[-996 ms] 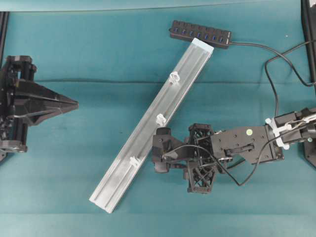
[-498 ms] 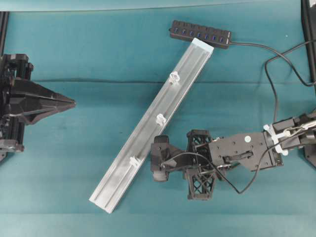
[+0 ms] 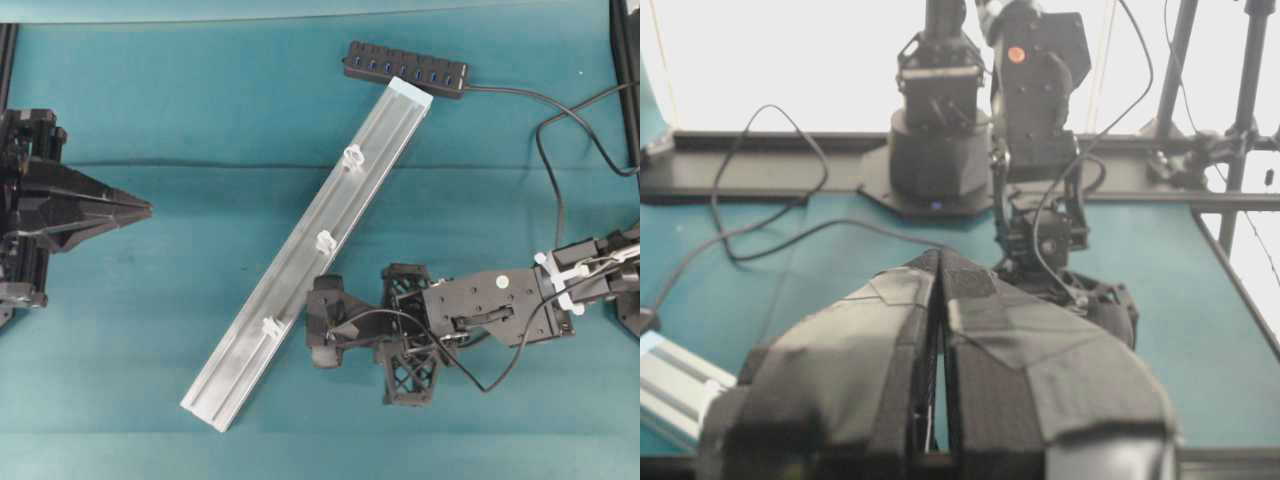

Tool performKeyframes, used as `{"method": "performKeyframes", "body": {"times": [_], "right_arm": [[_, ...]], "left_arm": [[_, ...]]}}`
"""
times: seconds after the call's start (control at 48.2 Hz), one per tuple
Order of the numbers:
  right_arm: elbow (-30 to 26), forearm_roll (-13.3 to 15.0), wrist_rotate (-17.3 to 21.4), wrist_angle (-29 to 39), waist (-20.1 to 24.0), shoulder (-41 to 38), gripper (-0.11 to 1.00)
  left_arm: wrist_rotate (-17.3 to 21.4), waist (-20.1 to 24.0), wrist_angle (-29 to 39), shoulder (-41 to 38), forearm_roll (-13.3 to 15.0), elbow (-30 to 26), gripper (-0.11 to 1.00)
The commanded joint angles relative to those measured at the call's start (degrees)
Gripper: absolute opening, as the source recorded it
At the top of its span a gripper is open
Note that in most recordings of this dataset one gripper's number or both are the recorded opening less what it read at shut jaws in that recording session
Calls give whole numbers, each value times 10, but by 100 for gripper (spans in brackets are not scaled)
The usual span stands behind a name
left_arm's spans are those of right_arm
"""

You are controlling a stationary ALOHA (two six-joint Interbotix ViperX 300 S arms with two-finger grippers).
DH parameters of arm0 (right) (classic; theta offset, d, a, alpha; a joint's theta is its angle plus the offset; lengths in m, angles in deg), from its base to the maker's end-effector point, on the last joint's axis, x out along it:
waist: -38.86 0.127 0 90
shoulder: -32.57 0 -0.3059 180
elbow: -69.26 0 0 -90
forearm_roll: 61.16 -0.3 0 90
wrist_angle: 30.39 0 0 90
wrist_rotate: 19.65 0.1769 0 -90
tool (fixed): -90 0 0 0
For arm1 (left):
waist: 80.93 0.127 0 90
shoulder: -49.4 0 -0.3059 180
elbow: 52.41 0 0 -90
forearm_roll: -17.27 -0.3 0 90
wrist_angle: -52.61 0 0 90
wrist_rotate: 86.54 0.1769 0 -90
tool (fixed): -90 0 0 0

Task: Pass the USB cable through three rings with both arms.
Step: 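Lift the cable and carry it with the right gripper to the rail's top end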

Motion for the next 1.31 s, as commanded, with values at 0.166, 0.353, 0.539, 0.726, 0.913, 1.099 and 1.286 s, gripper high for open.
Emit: {"method": "performKeyframes", "body": {"times": [0.166,0.353,0.539,0.726,0.913,1.099,1.286], "right_arm": [[-16,-2,-1,82,-49,86,9],[-40,-2,-9,148,-99,162,9],[-64,-1,-30,208,-140,206,9],[-94,-2,-80,279,-182,211,9],[-137,0,-137,329,-218,189,9],[-185,16,-217,360,-259,158,9],[-204,50,-326,379,-303,142,9]], "left_arm": [[2,-1,-2,-3,-2,-15,0],[3,-1,-2,-3,-2,-14,0],[0,-2,-1,1,-2,-15,0],[0,-2,22,5,-2,-15,0],[0,-1,47,6,-2,-16,0],[-4,-2,55,10,-2,-16,0],[-28,-2,74,9,-2,-20,0]]}}
